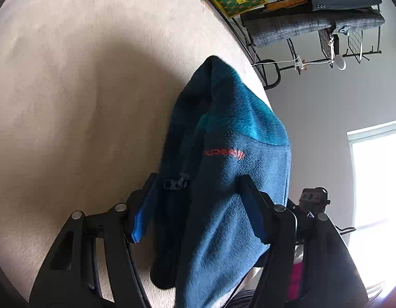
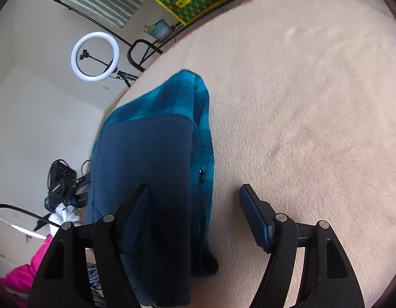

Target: Fold large clothes

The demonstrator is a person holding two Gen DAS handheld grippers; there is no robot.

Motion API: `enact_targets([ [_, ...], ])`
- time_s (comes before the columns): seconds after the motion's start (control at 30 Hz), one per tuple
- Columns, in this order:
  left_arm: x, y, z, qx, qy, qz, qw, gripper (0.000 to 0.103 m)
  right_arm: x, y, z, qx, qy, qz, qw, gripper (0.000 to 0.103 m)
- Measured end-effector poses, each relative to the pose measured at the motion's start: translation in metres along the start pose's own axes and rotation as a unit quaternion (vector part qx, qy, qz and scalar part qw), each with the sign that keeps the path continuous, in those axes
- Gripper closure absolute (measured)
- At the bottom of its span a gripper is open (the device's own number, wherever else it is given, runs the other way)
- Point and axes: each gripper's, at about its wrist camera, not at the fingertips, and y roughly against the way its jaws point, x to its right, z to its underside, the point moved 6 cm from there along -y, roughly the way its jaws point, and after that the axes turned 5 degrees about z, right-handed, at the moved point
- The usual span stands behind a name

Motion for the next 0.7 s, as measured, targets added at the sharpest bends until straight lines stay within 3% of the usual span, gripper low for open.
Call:
enact_targets([
  [0.17, -0.001, -0.004, 0.002, -0.001, -0.006, 0.004, 1.0, 0.038, 0.0, -0.001, 0.002, 0.0, 0.0, -0.038, 0.999, 0.029],
  [0.27, 0.001, -0.008, 0.001, -0.002, -0.008, 0.005, 1.0, 0.045, -0.002, -0.004, 0.002, -0.006, -0.002, -0.06, 0.998, 0.033],
  [0.43, 0.012, -0.009, -0.001, 0.006, -0.038, -0.02, 0.9991, 0.056, -0.007, -0.016, 0.005, -0.023, -0.013, -0.081, 0.996, 0.057],
  [0.53, 0.021, -0.005, 0.003, 0.015, -0.065, -0.039, 0.997, 0.064, -0.013, -0.015, 0.002, -0.023, -0.006, -0.069, 0.997, 0.072],
  [0.7, 0.033, 0.002, 0.01, 0.03, -0.099, -0.063, 0.9926, 0.07, -0.03, -0.007, 0.0, -0.007, 0.019, -0.029, 0.999, 0.082],
])
